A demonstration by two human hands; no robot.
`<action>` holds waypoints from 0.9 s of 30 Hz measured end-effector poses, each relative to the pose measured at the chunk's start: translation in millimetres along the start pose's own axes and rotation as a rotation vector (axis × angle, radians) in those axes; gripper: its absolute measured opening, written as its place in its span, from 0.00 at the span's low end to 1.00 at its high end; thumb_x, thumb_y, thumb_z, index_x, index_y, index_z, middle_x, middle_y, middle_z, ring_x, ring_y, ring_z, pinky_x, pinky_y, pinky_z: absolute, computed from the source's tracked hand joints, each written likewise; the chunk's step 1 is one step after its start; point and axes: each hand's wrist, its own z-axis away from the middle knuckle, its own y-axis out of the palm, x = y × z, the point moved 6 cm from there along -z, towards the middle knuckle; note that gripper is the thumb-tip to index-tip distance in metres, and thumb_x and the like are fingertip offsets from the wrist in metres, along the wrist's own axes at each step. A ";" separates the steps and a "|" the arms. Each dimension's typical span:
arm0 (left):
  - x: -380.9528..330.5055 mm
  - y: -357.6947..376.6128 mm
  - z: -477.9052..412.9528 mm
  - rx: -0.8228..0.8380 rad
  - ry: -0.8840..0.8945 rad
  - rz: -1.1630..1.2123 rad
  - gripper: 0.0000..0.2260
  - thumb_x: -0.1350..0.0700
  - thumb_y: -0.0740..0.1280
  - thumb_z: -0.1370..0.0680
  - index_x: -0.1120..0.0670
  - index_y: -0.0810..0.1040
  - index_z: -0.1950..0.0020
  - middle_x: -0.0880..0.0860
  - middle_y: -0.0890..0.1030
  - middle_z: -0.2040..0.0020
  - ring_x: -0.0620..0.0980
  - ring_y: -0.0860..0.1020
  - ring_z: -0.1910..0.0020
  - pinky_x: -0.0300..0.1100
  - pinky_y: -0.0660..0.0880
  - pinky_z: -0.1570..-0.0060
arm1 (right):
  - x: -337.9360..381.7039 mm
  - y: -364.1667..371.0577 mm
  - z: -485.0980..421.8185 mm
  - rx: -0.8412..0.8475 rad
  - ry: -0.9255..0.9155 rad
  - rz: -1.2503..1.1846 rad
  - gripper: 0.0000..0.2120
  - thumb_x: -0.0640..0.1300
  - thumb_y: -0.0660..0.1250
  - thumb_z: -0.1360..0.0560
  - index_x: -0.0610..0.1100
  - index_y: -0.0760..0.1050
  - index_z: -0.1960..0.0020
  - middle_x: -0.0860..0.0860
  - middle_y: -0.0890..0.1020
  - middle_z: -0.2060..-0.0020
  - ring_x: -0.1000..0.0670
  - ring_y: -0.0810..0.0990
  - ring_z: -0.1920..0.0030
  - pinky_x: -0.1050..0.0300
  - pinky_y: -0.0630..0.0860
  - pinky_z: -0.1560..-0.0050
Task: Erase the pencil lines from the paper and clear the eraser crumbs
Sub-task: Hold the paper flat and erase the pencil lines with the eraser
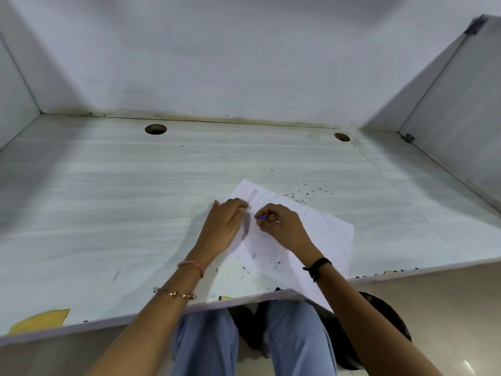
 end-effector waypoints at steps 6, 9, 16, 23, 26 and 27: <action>21.2 5.2 36.1 0.329 0.022 -0.529 0.38 0.29 0.44 0.28 0.45 0.56 0.22 0.42 0.54 0.21 0.41 0.49 0.22 0.57 0.34 0.26 | 3.1 -5.9 1.2 -0.014 0.004 0.027 0.07 0.34 0.67 0.28 0.42 0.81 0.53 0.49 0.83 0.57 0.49 0.79 0.55 0.61 0.74 0.51; 20.3 10.6 39.0 0.368 -0.014 -0.660 0.45 0.22 0.41 0.32 0.44 0.45 0.20 0.42 0.43 0.20 0.40 0.39 0.23 0.60 0.31 0.28 | 14.7 4.8 14.7 0.117 -0.006 0.009 0.08 0.34 0.68 0.29 0.44 0.82 0.53 0.52 0.84 0.58 0.58 0.79 0.58 0.72 0.72 0.56; 19.0 17.6 40.1 0.305 -0.007 -0.762 0.48 0.21 0.35 0.35 0.46 0.40 0.20 0.44 0.40 0.20 0.43 0.36 0.23 0.66 0.32 0.30 | 29.0 9.1 15.6 0.124 -0.081 0.136 0.06 0.35 0.69 0.31 0.42 0.82 0.56 0.50 0.83 0.62 0.54 0.80 0.61 0.65 0.75 0.60; 19.3 17.7 39.9 0.281 0.014 -0.748 0.47 0.22 0.39 0.32 0.48 0.41 0.20 0.46 0.41 0.20 0.44 0.37 0.22 0.68 0.34 0.30 | 37.4 10.9 14.4 0.260 -0.130 0.176 0.04 0.36 0.71 0.31 0.41 0.83 0.57 0.51 0.83 0.66 0.60 0.78 0.67 0.69 0.72 0.65; 18.0 18.2 40.0 0.277 0.024 -0.746 0.47 0.22 0.39 0.32 0.47 0.42 0.20 0.45 0.41 0.20 0.45 0.37 0.22 0.67 0.33 0.30 | 43.0 10.9 12.8 0.212 -0.153 0.210 0.04 0.35 0.70 0.31 0.40 0.83 0.58 0.49 0.83 0.66 0.59 0.77 0.68 0.67 0.72 0.63; 17.9 17.8 40.1 0.269 0.027 -0.748 0.48 0.21 0.38 0.33 0.47 0.42 0.20 0.45 0.41 0.20 0.44 0.37 0.22 0.67 0.34 0.30 | 46.4 17.1 16.9 0.285 -0.171 0.231 0.04 0.35 0.70 0.31 0.40 0.83 0.58 0.51 0.82 0.68 0.61 0.77 0.69 0.70 0.70 0.66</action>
